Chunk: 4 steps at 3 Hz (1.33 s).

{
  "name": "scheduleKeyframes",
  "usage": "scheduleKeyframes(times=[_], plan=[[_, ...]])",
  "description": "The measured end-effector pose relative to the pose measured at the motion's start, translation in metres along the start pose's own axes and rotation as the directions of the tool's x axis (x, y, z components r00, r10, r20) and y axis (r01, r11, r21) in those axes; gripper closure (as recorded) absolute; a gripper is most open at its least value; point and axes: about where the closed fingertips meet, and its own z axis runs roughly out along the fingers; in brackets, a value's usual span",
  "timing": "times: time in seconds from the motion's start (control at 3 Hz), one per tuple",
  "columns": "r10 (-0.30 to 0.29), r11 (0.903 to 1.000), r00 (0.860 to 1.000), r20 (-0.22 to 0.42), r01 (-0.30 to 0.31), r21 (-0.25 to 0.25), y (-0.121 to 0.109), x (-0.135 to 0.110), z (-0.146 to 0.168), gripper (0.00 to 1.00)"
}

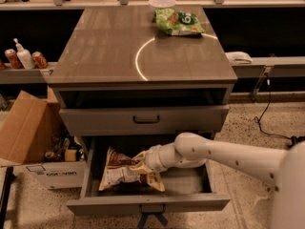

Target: Pick brown chip bag from middle drawer and place on counter

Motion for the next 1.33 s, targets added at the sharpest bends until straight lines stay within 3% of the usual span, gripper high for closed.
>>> scheduleKeyframes(times=[0.33,0.67,1.0,1.33], plan=[[-0.073,0.9972,0.994,0.086,0.072,0.019,0.019,-0.031,-0.051,1.00],[-0.125,0.9918,0.984,0.130,0.120,0.044,0.039,-0.064,-0.104,1.00],[-0.131,0.9910,0.983,0.130,0.126,0.045,0.039,-0.065,-0.107,1.00],[-0.201,0.9792,0.971,0.131,0.195,0.058,0.040,-0.076,-0.137,1.00]])
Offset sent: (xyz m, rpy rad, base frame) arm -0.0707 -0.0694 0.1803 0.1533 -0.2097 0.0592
